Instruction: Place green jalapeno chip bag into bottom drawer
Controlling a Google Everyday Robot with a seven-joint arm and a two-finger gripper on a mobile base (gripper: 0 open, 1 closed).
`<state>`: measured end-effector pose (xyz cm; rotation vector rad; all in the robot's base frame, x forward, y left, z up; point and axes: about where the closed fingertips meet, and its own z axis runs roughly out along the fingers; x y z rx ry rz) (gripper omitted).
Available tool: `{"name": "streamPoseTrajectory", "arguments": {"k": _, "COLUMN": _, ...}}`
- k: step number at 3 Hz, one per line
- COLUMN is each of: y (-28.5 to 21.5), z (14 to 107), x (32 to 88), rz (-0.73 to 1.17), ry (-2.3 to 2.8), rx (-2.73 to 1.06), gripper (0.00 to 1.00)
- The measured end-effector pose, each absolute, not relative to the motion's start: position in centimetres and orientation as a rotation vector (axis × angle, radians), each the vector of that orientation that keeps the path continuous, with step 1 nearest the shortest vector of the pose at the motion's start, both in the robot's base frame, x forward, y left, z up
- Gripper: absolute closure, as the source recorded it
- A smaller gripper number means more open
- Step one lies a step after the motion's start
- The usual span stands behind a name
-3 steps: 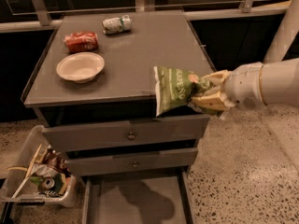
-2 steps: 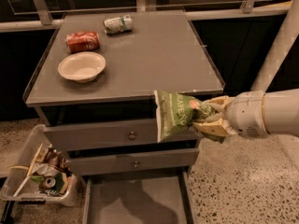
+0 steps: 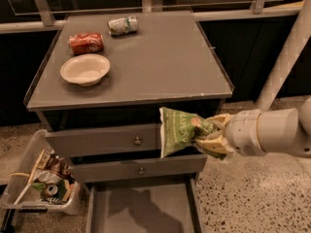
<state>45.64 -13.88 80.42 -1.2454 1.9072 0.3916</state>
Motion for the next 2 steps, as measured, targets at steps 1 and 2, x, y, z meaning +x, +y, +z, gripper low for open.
{"name": "streamPoseTrajectory", "arguments": {"k": 1, "y": -14.4, "z": 75.6, "x": 45.4, "rz": 0.392, "ry": 1.942, "rx": -1.185, "gripper": 1.0}}
{"name": "streamPoseTrajectory", "arguments": {"k": 2, "y": -14.5, "z": 70.8, "x": 45.4, "rz": 0.398, "ry": 1.948, "rx": -1.137, "gripper": 1.0}}
